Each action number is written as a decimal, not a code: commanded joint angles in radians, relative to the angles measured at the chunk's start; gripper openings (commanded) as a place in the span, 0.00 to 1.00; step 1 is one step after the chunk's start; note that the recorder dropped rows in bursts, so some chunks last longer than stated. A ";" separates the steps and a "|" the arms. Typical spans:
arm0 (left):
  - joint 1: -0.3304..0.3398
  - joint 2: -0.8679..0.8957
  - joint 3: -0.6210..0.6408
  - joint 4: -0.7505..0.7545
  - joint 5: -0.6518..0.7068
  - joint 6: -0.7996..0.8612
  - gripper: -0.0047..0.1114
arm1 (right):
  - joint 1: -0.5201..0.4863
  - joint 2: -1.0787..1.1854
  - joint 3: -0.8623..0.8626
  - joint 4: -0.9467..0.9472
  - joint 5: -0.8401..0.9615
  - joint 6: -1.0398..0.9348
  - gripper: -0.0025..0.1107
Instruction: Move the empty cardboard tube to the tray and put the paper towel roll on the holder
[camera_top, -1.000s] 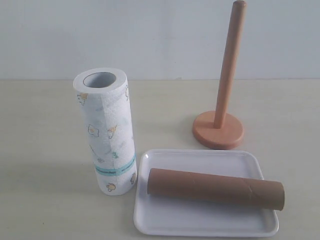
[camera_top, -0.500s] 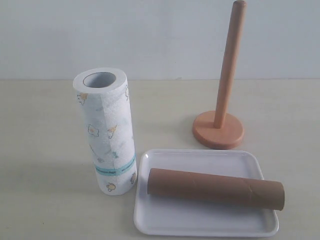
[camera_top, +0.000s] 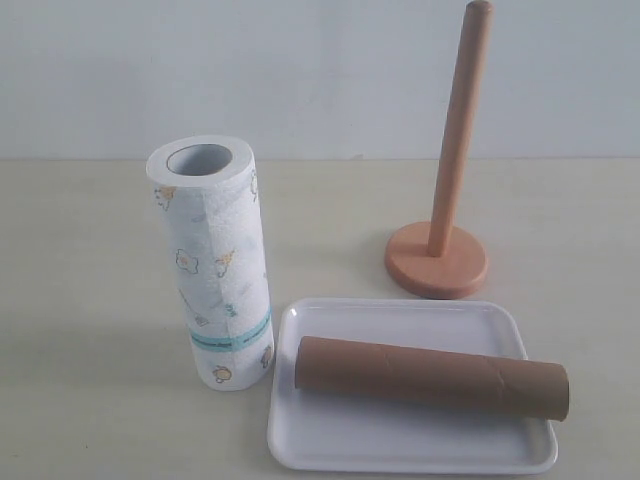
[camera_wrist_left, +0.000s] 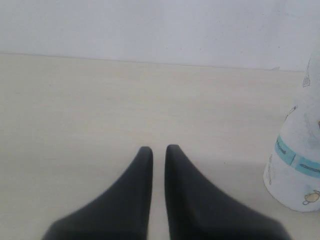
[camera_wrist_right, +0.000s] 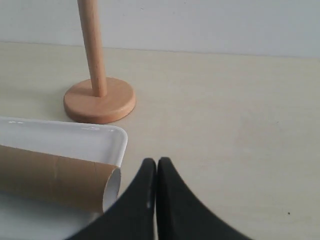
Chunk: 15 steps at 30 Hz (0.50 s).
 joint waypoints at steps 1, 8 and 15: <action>0.005 -0.004 0.004 0.000 0.001 -0.007 0.12 | -0.007 -0.005 0.000 -0.071 -0.001 0.153 0.02; 0.005 -0.004 0.004 0.000 0.001 -0.007 0.12 | -0.007 -0.005 0.000 -0.109 -0.004 0.196 0.02; 0.005 -0.004 0.004 0.000 0.001 -0.007 0.12 | -0.007 -0.005 0.000 -0.109 -0.004 0.165 0.02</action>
